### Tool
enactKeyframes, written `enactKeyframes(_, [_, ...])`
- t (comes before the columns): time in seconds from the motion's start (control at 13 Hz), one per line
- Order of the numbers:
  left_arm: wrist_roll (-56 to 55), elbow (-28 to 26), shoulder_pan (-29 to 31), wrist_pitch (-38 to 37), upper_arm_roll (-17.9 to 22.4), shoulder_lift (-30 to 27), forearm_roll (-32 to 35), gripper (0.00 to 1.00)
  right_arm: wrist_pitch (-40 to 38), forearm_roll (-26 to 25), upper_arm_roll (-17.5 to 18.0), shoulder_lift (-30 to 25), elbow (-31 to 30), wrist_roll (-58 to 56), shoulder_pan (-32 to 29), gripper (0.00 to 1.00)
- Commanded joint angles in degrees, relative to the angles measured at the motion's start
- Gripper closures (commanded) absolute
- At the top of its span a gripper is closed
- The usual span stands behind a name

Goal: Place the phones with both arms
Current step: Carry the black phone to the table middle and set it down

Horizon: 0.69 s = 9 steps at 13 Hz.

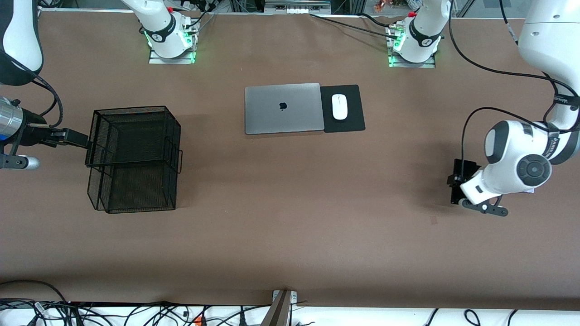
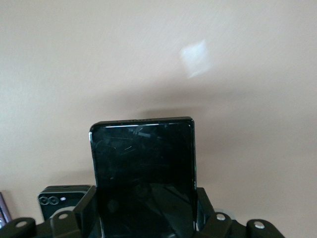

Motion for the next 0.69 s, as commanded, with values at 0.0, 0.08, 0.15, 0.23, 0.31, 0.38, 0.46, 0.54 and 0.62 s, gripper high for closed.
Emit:
enactKeyframes(0.0, [-9.21, 3.91, -5.39, -2.00, 0.48, 2.21, 0.45, 0.61, 0.01, -0.71, 0.38, -0.33, 0.16, -0.03, -0.27, 0.00])
enactKeyframes(0.08, [-12.55, 4.70, -7.50, -2.00, 0.48, 3.00, 0.45, 0.61, 0.01, -0.71, 0.38, -0.33, 0.16, -0.03, -0.27, 0.00])
enactKeyframes(0.15, [-15.80, 6.10, -9.17, -2.00, 0.39, 4.22, 0.45, 0.61, 0.01, -0.71, 0.38, -0.33, 0.16, -0.03, -0.27, 0.00])
enactKeyframes(0.23, [-19.58, 7.33, -11.36, -2.00, 0.48, 5.02, 0.37, 0.61, 0.01, -0.71, 0.38, -0.33, 0.16, -0.03, -0.27, 0.00])
enactKeyframes(0.31, [-23.36, 9.17, -13.65, -2.09, 0.48, 6.59, 0.37, 0.61, 0.01, -0.71, 0.38, -0.33, 0.16, -0.03, -0.27, 0.00])
enactKeyframes(0.38, [-26.44, 10.84, -15.93, -2.09, 0.48, 7.91, -0.50, 0.61, 0.01, -0.71, 0.38, -0.33, 0.25, -0.03, -0.27, 0.00])
enactKeyframes(0.46, [-28.47, 12.42, -17.78, -2.09, 0.48, 9.14, -1.99, 0.61, 0.01, -0.71, 0.38, -0.33, 0.16, -0.03, -0.19, 0.00])
enactKeyframes(0.54, [-30.67, 14.18, -20.06, -2.09, 0.57, 10.38, -3.57, 0.61, 0.01, -0.71, 0.38, -0.33, 0.25, -0.03, -0.10, 0.00])
enactKeyframes(0.62, [-33.04, 15.76, -22.00, -2.09, 0.83, 11.43, -4.81, 0.61, 0.01, -0.71, 0.38, -0.33, 0.25, -0.03, -0.19, 0.00])
